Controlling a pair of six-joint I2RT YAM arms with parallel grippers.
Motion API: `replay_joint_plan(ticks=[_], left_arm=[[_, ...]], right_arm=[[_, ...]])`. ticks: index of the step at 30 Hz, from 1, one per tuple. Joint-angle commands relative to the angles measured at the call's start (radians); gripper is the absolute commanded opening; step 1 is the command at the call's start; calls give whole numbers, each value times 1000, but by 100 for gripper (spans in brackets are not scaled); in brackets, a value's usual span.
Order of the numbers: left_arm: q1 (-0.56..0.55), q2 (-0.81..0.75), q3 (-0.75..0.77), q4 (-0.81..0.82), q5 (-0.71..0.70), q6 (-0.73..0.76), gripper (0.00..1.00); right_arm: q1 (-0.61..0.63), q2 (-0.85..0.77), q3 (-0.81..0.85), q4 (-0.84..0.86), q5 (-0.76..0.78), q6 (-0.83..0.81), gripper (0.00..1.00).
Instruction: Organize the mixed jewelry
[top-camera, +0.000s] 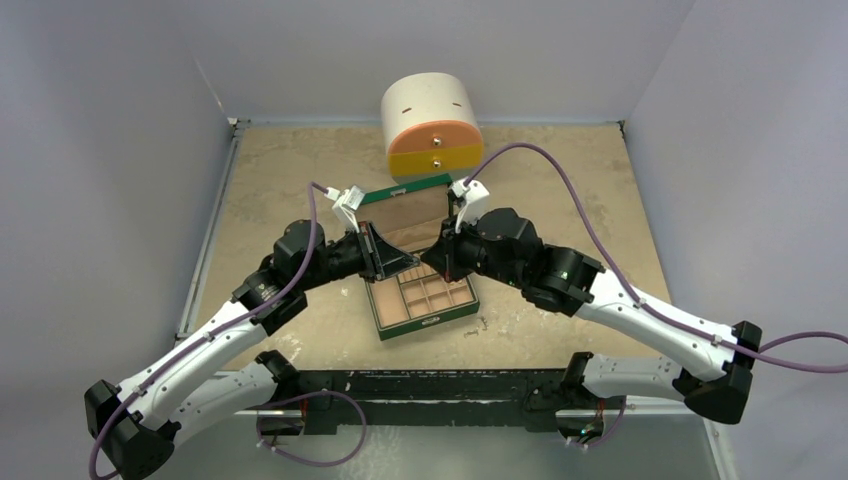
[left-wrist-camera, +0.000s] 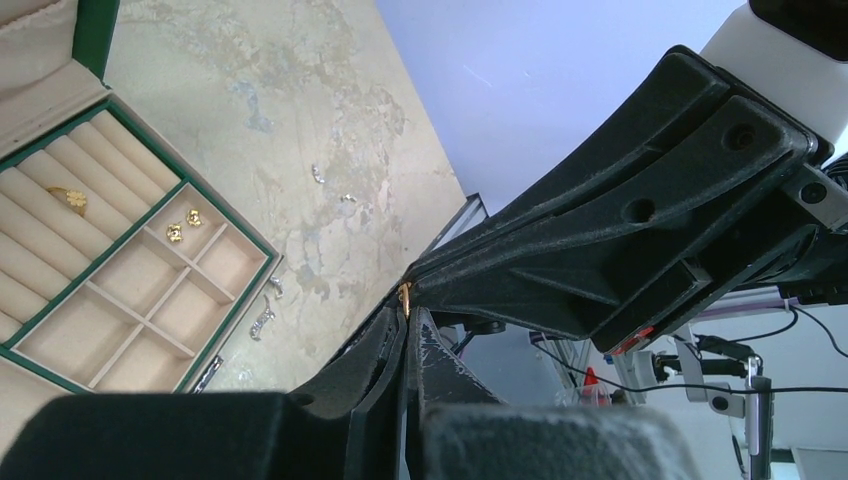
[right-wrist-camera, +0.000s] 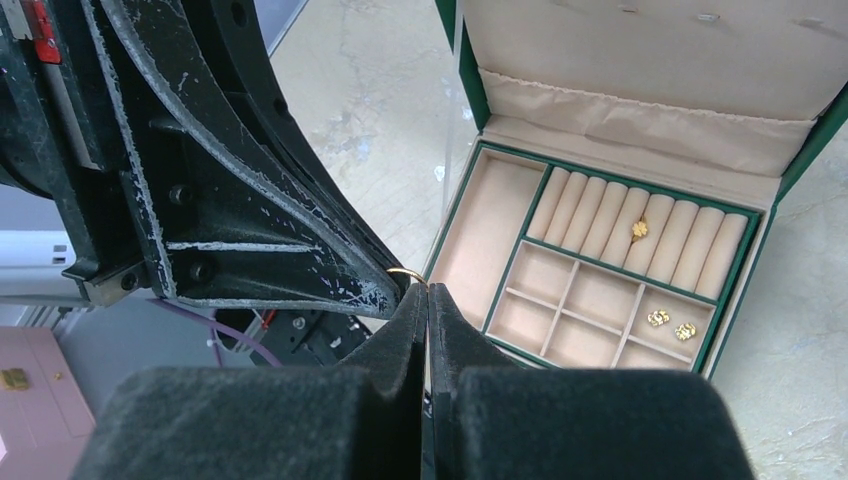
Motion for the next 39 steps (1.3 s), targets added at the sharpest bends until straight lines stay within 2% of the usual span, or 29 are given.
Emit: replay_joint_plan(ticks=[1,5,16,24,30,39], left_arm=[[2,-13,-7,64,-2,-10,0],[3,-17,-9,68,5,-13,0],[2,-51,4,165,82,-1,0],[3,-75,34,195,158,19,0],[2,-91,33,248,205,6,0],[2,-79,28,321,251,-29,0]], right_arm=[[12,-42,-1,70,-3,-17,1],[12,-77,-15,84,-13,-17,22],[9,-190,-48,86,-110,-6,37],[-76,-242,-77,156,-304,17,38],[-227,-249,-134,282,-580,102,39],[-255,-220,-181,450,-760,183,40]])
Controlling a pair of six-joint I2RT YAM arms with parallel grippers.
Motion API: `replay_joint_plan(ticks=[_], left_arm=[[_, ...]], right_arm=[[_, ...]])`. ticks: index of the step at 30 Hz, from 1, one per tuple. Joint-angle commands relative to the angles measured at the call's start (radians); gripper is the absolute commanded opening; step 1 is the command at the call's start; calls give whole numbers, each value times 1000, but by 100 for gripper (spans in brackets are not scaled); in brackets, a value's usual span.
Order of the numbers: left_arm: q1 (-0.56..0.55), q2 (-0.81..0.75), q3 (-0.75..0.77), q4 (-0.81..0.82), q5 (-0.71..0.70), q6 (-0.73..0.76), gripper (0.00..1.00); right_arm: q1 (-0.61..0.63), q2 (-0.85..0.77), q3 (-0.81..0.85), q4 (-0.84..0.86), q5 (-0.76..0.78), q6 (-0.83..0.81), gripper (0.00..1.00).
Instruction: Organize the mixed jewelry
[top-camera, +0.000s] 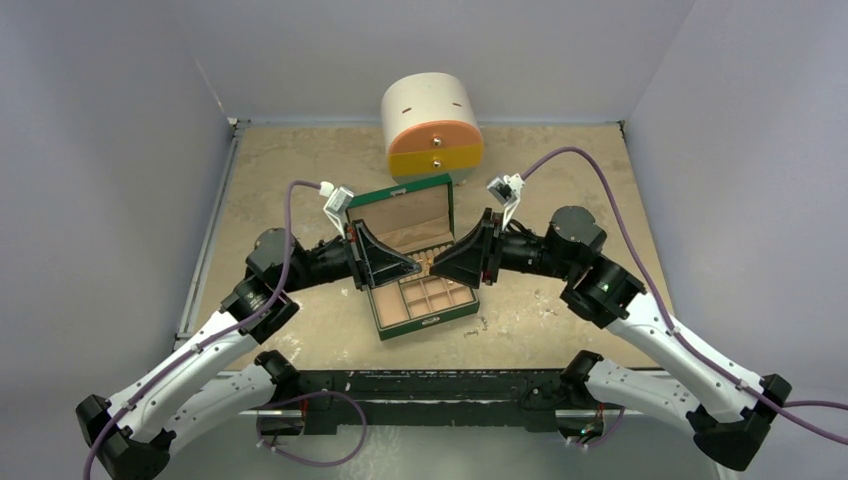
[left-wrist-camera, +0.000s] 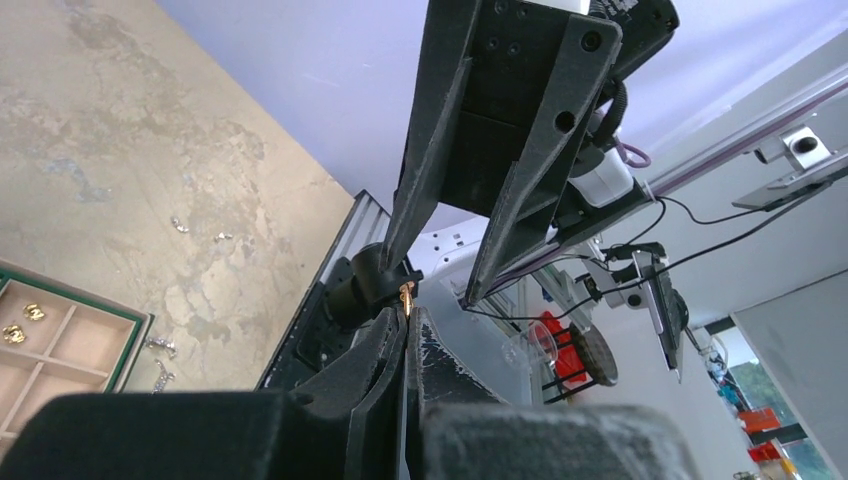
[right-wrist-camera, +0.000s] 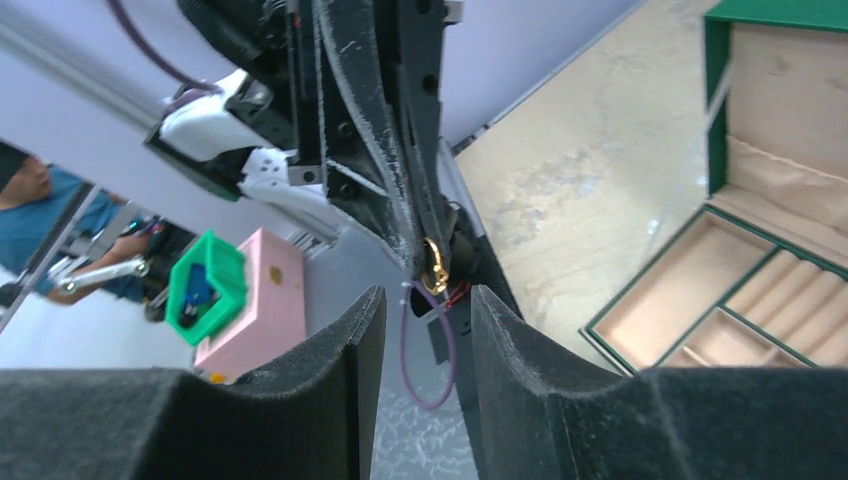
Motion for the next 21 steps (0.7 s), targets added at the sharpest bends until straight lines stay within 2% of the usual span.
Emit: replay_joint_plan(ticks=[1,11,21], left_arm=[[2,0,35,111,47,-24,0],[3,0,24,158,71,-51,0],[3,-2,21,170,74,-52,0]], right_arm=[[-10,14,-9,167,-139,63,40],[-16,31,-7,208,-157,91,40],[-19,39,-9,245,-163,123,34]])
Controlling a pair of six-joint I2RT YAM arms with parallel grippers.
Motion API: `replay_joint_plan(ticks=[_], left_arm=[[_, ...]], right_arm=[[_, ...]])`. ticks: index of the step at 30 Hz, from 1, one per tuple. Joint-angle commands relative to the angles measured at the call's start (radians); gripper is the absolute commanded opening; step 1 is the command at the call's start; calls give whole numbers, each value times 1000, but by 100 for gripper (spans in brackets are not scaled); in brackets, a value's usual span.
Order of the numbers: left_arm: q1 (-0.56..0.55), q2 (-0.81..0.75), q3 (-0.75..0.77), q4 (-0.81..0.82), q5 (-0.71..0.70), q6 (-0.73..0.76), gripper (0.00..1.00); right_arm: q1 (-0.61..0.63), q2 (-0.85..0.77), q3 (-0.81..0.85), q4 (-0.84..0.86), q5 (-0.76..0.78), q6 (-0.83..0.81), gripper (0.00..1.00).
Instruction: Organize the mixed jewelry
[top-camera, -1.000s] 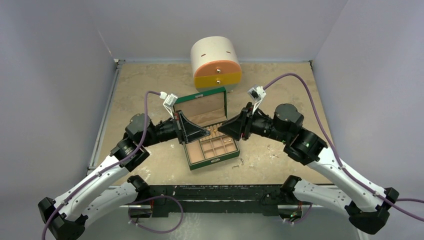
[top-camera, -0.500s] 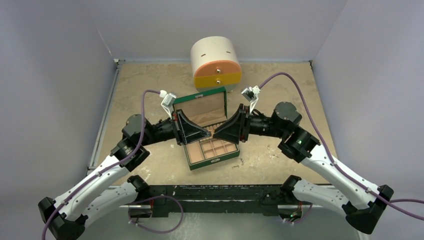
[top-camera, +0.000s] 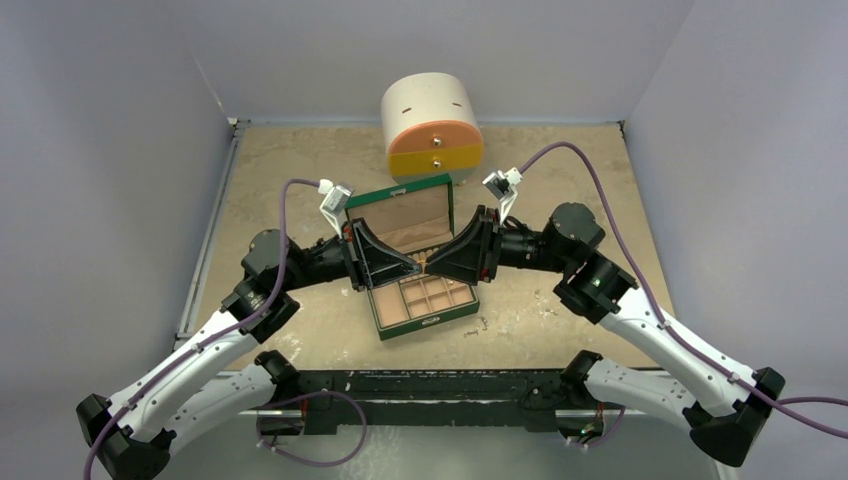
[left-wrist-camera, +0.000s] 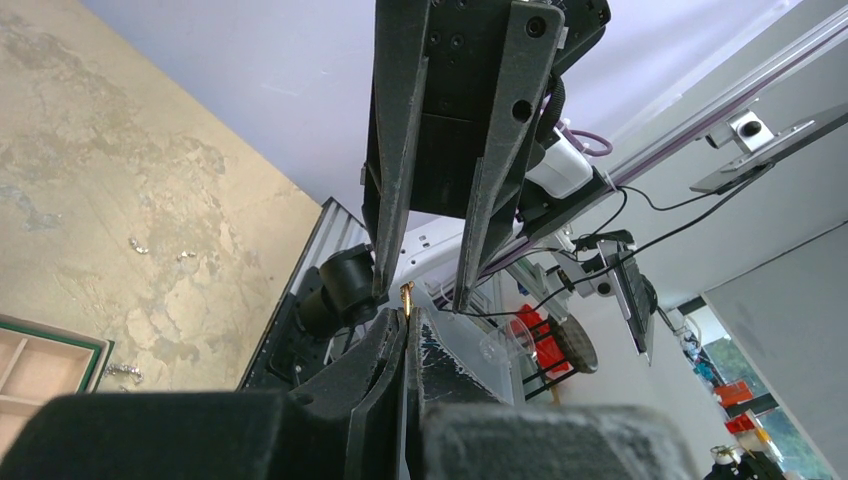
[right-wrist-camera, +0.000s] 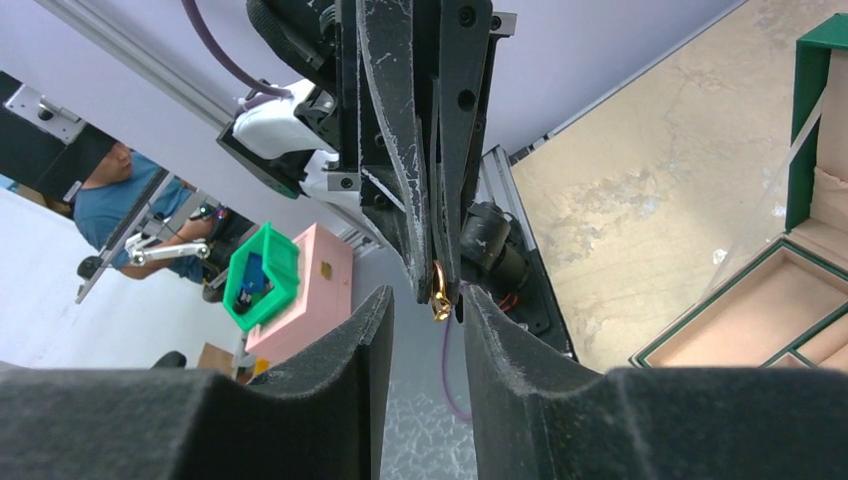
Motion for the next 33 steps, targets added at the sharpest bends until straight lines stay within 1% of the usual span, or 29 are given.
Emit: replay_joint_plan(ticks=[1,3,11,15,17,19,27,29,31,33], left_arm=[[2,-6,22,72,19,-7,0],[2,-6,22,71,17,-6,0],[3,-14,21,70,9,-3,0],[2,-17,20,70,5,-2,0],[3,-17,21,70,6,-1,0],[3,-19,20,70,6,-2,0],[3,-16,25,45,-16,8,1],[3,-16,38,7,-30,31,10],[2,-19,56,-43,-52,59,22],[2,-29,84,-135,-93,109,27]], right_arm=[[-5,-2,4,78,-31,24,33],[-5,-1,2,87,-32,30,30],[-5,6,1,93,-37,36,24],[-5,6,1,93,-36,36,20],[-5,6,1,93,-34,36,12],[-5,3,1,92,-34,37,0],[-6,-5,1,82,-27,31,0],[-6,-5,12,53,-20,14,0],[-5,-4,29,-1,-3,-12,0],[-5,-5,49,-60,31,-43,0]])
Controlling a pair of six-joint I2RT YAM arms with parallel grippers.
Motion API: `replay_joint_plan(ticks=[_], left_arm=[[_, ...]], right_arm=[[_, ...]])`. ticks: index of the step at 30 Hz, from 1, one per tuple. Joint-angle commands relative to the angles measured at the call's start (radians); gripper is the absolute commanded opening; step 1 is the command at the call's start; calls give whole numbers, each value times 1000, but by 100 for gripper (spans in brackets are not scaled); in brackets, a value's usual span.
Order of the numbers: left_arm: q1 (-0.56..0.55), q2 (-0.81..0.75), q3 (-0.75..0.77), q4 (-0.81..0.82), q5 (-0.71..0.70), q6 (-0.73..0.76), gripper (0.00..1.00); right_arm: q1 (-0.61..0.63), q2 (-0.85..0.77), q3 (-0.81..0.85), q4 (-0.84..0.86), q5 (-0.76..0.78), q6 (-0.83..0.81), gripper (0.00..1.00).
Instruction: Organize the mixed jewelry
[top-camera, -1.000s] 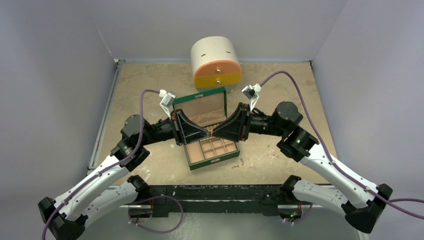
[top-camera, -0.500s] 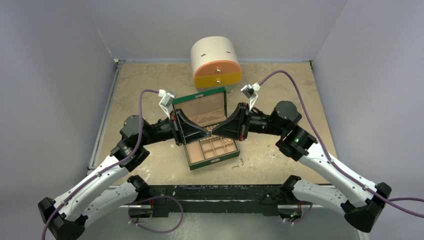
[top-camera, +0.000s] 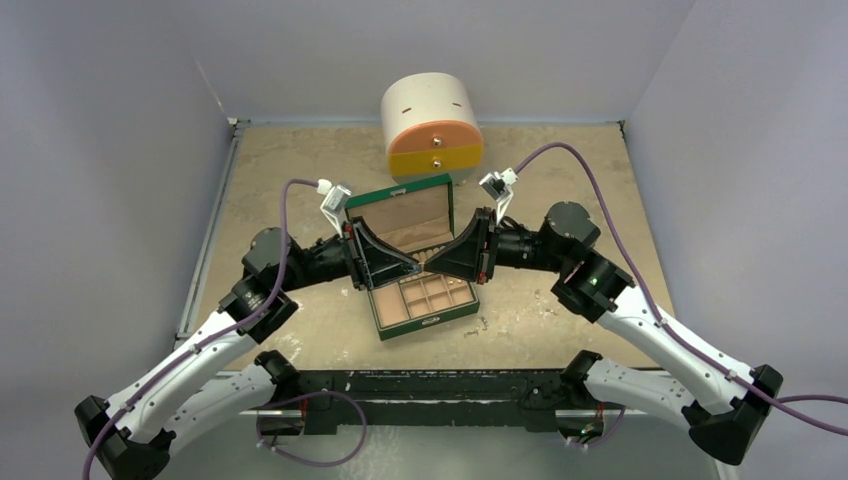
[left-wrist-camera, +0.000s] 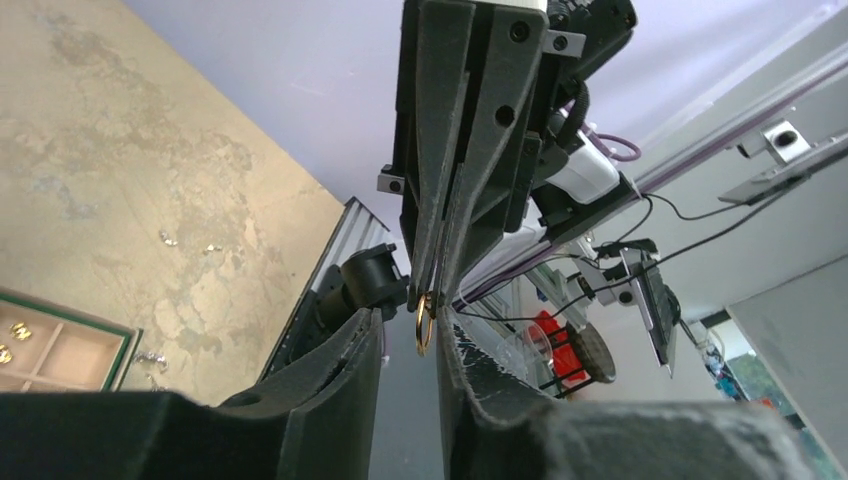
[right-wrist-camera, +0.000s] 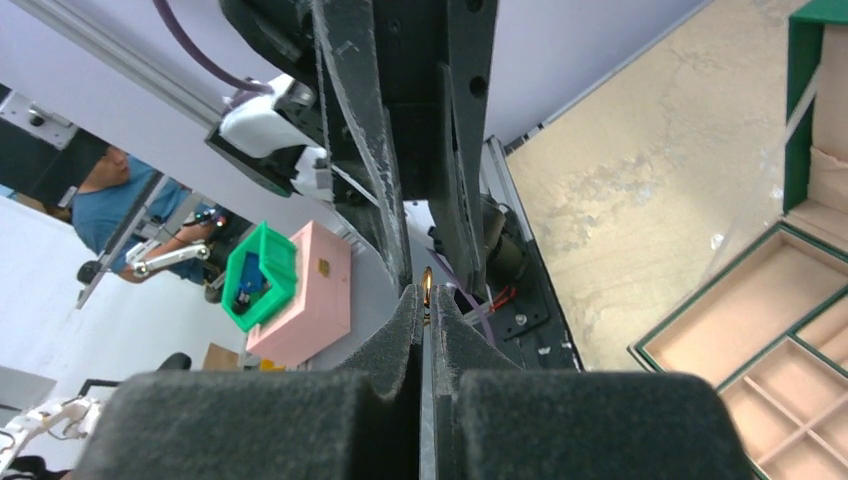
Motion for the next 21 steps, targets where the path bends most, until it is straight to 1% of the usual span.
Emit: replay_joint_plan(ticks=[1,5,7,9,11,15,19,21], left_arm=[[3,-31,93,-146,-88,113,28],[3,-44,174,-397,-193,239,34],[3,-39,217,-527,-250,298,36],[3,-38,252,-621,-316,346,38],[3,-38,274,-698,-403,384,42],[3,-44,280,-790,-569,426,44],[3,-66,253,-819,-749,433,46],[2,-65,242,-837,-820,433,46]], right_arm=[[-5,-17,62,-92,43,-71,0],[-5,-12,99,-188,122,-117,0],[-6,4,130,-267,199,-161,0],[-5,30,161,-330,286,-200,0],[-4,61,183,-385,339,-226,0],[12,118,204,-449,481,-242,0],[103,206,267,-544,708,-271,0],[132,250,282,-567,777,-273,0]])
